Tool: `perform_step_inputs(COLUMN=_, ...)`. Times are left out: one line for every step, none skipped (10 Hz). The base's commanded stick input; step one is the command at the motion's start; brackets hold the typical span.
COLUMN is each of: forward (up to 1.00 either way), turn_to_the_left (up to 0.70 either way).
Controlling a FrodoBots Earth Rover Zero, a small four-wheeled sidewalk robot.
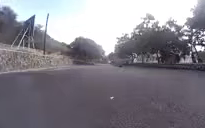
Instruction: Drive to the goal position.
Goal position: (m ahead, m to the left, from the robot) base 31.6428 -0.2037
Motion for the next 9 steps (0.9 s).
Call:
perform_step_inputs(forward=0.70, turn_to_the_left=0.00)
perform_step_inputs(forward=0.70, turn_to_the_left=0.00)
perform_step_inputs(forward=0.70, turn_to_the_left=0.00)
perform_step_inputs(forward=0.70, turn_to_the_left=0.00)
perform_step_inputs(forward=0.70, turn_to_the_left=0.00)
perform_step_inputs(forward=0.70, turn_to_the_left=0.00)
perform_step_inputs(forward=0.70, turn_to_the_left=0.00)
perform_step_inputs(forward=0.70, turn_to_the_left=0.00)
perform_step_inputs(forward=0.70, turn_to_the_left=0.00)
